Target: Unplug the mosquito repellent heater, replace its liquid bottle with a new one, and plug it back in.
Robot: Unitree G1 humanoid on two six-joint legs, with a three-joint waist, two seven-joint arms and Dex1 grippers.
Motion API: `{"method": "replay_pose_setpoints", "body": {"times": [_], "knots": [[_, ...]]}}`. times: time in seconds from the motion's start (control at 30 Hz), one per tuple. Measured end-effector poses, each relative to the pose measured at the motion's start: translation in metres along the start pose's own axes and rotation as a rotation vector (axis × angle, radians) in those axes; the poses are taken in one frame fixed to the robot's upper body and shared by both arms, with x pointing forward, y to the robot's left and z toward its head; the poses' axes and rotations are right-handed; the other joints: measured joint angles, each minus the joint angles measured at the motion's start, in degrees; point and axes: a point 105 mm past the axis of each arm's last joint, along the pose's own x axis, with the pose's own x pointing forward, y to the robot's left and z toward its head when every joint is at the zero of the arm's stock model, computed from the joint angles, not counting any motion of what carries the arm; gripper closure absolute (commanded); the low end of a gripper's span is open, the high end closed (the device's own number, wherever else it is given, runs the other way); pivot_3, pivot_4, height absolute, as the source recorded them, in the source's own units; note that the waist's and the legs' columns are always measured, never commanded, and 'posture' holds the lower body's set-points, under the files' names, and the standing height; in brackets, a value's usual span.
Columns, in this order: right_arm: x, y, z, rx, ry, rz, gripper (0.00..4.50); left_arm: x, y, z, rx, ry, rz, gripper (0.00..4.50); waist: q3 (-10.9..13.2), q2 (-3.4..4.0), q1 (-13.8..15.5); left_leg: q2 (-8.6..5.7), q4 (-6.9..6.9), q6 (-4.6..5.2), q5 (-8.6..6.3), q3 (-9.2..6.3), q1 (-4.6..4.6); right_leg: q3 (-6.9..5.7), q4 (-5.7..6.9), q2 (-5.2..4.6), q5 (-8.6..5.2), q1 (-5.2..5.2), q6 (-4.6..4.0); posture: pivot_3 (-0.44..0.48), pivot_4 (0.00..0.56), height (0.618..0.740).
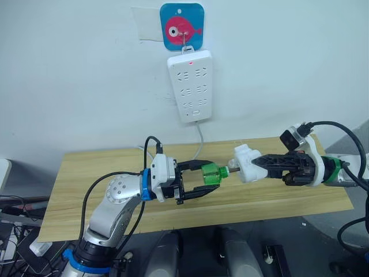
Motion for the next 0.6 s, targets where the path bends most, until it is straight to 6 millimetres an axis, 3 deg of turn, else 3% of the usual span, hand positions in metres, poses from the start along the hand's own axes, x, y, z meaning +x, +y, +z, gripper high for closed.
{"method": "replay_pose_setpoints", "body": {"times": [0.6], "knots": [[0.011,-0.006,0.001,-0.053,-0.044,-0.045,1.54,0.004,0.002,-0.002,-0.003,-0.002,0.016,2.24,0.0,0.0,0.0,0.01,0.0,0.0,0.0,-0.02,0.0,0.01,-0.01,-0.02,0.0,0.0,0.0,-0.031,0.265,0.74]]}}
